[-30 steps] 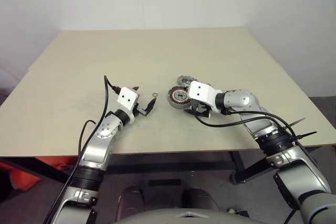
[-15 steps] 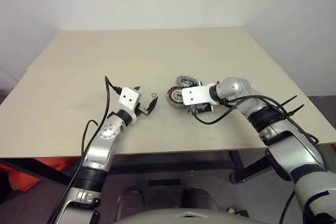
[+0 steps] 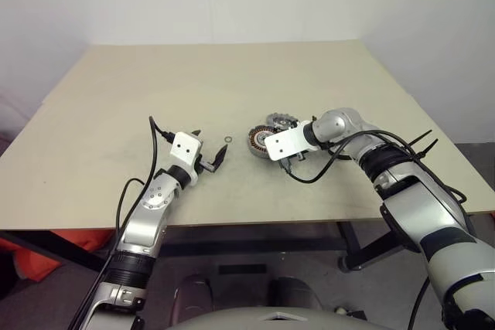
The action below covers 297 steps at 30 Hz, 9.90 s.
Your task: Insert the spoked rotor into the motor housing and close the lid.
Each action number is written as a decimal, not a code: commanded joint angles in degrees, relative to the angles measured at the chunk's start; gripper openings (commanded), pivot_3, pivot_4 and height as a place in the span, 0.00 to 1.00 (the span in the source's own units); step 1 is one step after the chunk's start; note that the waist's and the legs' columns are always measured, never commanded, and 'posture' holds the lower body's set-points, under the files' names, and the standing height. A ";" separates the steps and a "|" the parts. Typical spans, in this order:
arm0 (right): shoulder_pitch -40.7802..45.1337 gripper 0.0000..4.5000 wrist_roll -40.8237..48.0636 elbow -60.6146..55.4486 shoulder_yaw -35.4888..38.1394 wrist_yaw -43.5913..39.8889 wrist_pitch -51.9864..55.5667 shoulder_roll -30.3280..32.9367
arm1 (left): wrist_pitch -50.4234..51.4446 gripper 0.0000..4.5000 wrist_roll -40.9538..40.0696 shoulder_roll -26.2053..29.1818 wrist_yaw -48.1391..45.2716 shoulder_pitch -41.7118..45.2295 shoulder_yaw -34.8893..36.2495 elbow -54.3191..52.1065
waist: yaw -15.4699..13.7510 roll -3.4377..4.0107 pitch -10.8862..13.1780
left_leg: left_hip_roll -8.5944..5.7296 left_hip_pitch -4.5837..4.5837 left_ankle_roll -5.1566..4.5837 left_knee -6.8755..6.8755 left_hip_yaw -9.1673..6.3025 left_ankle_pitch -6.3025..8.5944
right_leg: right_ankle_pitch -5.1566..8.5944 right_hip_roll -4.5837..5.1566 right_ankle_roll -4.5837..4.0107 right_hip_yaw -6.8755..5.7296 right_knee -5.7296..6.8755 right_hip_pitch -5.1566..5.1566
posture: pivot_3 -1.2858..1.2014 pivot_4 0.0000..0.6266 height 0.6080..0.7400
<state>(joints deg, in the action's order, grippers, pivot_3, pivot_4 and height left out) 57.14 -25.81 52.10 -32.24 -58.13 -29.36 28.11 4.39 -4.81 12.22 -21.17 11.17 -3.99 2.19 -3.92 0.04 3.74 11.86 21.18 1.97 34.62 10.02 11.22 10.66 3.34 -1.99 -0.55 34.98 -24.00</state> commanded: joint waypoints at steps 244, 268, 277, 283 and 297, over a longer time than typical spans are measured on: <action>-37.72 0.80 36.54 -60.57 29.92 17.61 53.93 1.18 | 5.00 0.15 -5.80 1.35 -28.75 35.45 6.14 43.32 | -3.06 -0.07 0.02 | -0.99 0.06 -0.72 -1.52 -0.04 -0.22 | 0.88 1.85 0.61 -1.01 -0.43 0.29 | 0.52 0.00 1.00; -54.20 0.80 35.93 -77.42 33.09 15.75 56.40 13.25 | -4.18 0.15 0.17 -10.99 -37.43 48.00 -3.90 55.19 | -3.38 -0.17 0.08 | -1.03 -0.18 -0.71 -1.46 -0.08 -0.23 | 0.97 1.88 0.78 -0.98 -0.44 0.67 | 0.52 0.00 1.00; -59.09 0.80 34.59 -81.30 34.33 20.06 58.31 12.78 | -8.78 0.15 3.51 -14.63 -37.89 49.77 -5.13 61.95 | -3.78 -0.17 0.08 | -1.07 -0.18 -0.71 -1.43 -0.20 -0.23 | 0.97 1.91 0.80 -1.00 -0.45 0.69 | 0.52 0.00 1.00; -60.56 0.80 34.44 -82.28 34.97 21.61 58.47 12.83 | -10.16 0.15 5.48 -15.93 -36.56 50.60 -5.06 64.91 | -3.96 -0.16 0.08 | -1.07 -0.19 -0.72 -1.42 -0.23 -0.23 | 0.97 1.92 0.80 -1.00 -0.44 0.71 | 0.52 0.00 1.00; -59.31 0.80 33.91 -81.40 34.48 23.74 58.37 12.62 | -11.17 0.15 8.35 -18.03 -32.01 51.27 -4.79 68.62 | -4.06 -0.15 0.07 | -1.07 -0.21 -0.72 -1.40 -0.26 -0.23 | 0.97 1.92 0.79 -1.00 -0.42 0.74 | 0.52 0.00 1.00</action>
<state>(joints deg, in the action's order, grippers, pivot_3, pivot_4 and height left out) -3.07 8.40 -27.65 0.57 -34.82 29.36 40.73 -5.31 3.26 -5.62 -53.88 60.54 -9.20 71.39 -7.98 -0.11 3.81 10.79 20.97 1.24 33.21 9.76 10.99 11.63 5.26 -1.19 -1.55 34.57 -23.27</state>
